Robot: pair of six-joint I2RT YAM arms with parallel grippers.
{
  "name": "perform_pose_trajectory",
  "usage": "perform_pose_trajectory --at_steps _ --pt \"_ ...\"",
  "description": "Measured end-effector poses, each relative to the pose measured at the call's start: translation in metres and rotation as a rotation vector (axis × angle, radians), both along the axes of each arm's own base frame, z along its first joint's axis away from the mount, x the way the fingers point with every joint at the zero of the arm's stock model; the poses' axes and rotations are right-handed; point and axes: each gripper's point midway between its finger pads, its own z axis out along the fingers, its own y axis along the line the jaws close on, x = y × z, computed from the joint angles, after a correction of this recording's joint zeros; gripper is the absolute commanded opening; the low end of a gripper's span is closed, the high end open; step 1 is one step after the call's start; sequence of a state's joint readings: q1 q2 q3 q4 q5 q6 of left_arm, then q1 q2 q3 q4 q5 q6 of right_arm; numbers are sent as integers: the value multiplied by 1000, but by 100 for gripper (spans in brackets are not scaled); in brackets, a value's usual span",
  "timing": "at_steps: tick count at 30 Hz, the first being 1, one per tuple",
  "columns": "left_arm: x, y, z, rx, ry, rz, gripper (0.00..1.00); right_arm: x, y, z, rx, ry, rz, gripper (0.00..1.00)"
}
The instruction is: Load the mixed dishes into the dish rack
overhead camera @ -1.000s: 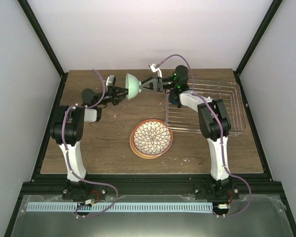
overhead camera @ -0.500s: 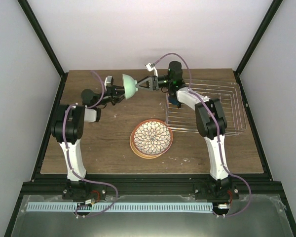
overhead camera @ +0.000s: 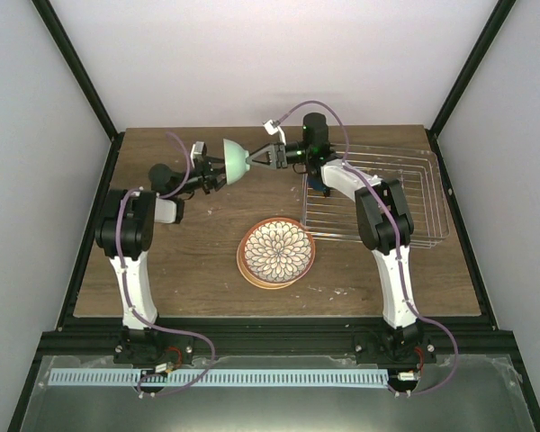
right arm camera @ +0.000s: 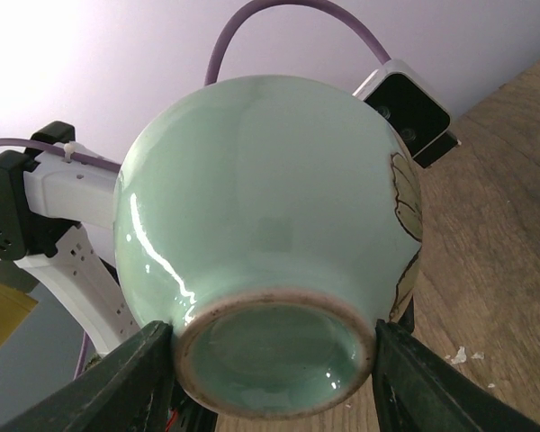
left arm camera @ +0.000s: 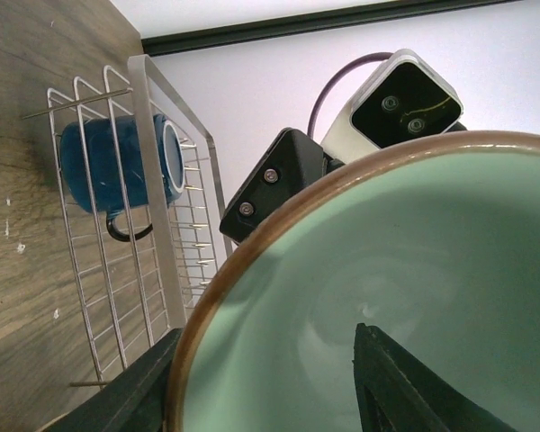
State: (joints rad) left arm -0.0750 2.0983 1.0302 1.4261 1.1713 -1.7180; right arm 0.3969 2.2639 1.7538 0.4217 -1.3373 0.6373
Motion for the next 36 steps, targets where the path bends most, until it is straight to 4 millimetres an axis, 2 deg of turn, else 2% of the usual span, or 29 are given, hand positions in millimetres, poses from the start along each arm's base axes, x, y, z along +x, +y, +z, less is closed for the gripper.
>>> perform_pose_trajectory --at_steps 11,25,29,36 --pt "-1 -2 -21 7 36 -9 53 9 -3 -13 -35 41 -50 46" --pt "-11 6 -40 29 45 -15 54 56 -40 -36 -88 71 -246 45" --pt "-12 9 -43 36 37 -8 54 59 -43 -43 -110 76 -265 45" --pt "-13 9 -45 47 18 -10 54 51 -46 -60 -155 106 -275 45"
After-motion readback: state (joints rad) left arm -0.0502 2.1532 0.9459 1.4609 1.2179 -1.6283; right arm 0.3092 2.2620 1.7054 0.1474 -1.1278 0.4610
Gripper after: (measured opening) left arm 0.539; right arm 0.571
